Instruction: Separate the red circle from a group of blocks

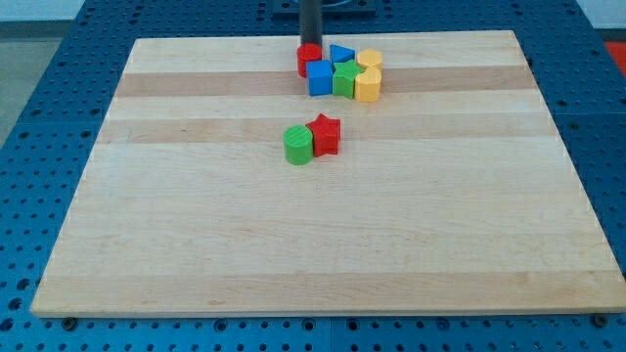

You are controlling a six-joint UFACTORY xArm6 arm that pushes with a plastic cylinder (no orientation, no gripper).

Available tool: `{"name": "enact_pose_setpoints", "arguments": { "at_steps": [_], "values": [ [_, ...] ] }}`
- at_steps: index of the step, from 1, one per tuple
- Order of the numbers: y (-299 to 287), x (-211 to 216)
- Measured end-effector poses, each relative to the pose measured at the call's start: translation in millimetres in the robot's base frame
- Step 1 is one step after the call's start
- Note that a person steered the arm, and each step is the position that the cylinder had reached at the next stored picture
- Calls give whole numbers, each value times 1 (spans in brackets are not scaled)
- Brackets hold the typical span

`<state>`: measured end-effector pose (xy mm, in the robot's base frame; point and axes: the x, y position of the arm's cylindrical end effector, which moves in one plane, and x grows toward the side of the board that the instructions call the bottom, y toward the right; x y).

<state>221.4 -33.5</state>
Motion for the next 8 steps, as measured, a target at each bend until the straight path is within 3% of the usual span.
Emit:
{"name": "enact_pose_setpoints", "arguments": {
  "at_steps": [1,3,5,6,8],
  "values": [
    [-20,0],
    [-38,40],
    [-18,-27],
    [12,28],
    [1,33]
  ]
}}
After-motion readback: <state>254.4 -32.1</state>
